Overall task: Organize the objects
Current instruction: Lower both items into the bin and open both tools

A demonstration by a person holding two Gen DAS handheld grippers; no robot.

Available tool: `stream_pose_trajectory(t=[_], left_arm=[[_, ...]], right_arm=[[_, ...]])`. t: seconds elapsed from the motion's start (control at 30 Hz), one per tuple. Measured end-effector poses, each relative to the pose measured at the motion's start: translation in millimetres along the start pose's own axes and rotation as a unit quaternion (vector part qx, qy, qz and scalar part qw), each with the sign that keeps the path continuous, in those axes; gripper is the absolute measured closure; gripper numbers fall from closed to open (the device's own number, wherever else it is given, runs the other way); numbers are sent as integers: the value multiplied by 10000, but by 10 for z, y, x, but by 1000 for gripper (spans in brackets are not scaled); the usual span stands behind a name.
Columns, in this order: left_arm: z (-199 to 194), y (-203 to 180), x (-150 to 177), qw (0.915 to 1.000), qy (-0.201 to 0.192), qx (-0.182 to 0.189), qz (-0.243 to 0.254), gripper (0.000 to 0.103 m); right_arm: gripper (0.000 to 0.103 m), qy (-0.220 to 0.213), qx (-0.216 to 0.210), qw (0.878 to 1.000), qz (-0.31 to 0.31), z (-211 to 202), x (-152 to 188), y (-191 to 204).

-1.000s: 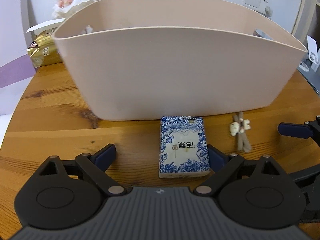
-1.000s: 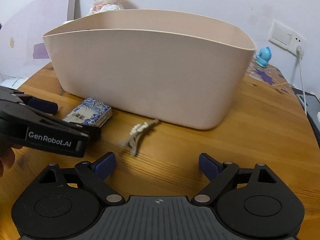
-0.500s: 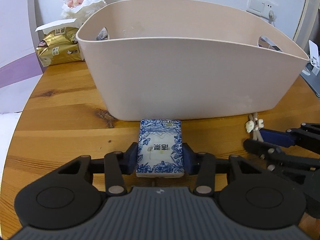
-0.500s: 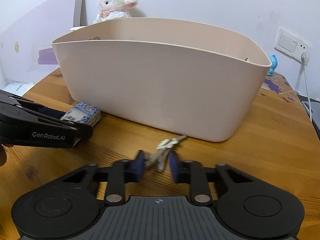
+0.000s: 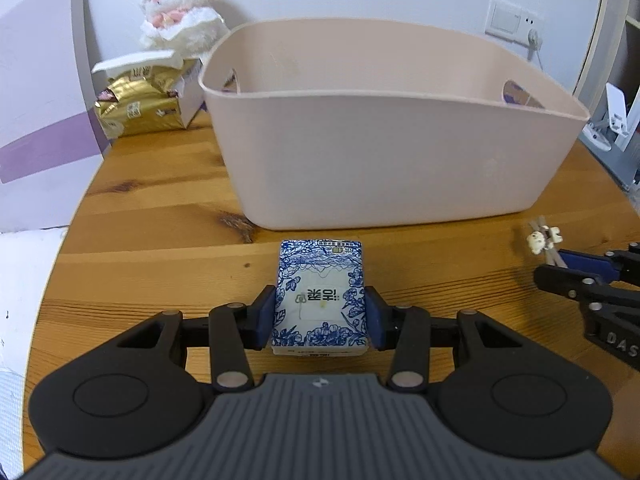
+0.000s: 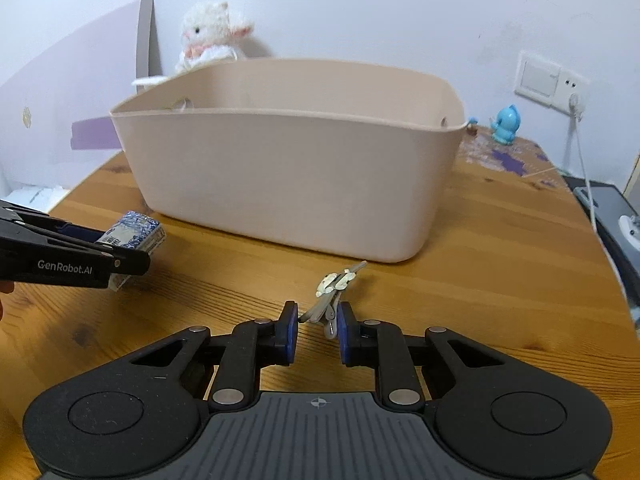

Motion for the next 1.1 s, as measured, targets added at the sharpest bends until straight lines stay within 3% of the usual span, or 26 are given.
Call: stream_pose_trajectory(t=[0.6, 0.87, 1.1], left_arm=[[-614, 157, -407, 9978, -658, -6, 44, 55], [-837, 122, -867, 9935, -1109, -108, 236, 55], [-681, 67, -1253, 9920, -1221, -179, 279, 55]], right_arm=[[85, -1177, 111, 9929, 96, -774, -657, -122], [85, -1483, 171, 9887, 161, -803, -1005, -172], [85, -1590, 271, 9865, 272, -618, -1320, -256]])
Point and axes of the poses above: each gripper's, at about its wrist camera, not at the fingertips, and z roughly the way its jaws point, y to its left, x to its underside, the point moved 10 cm from there along z, roughly the way its jaws point, and after that the axes turned 2 degrees about x, right-handed, at the moved point
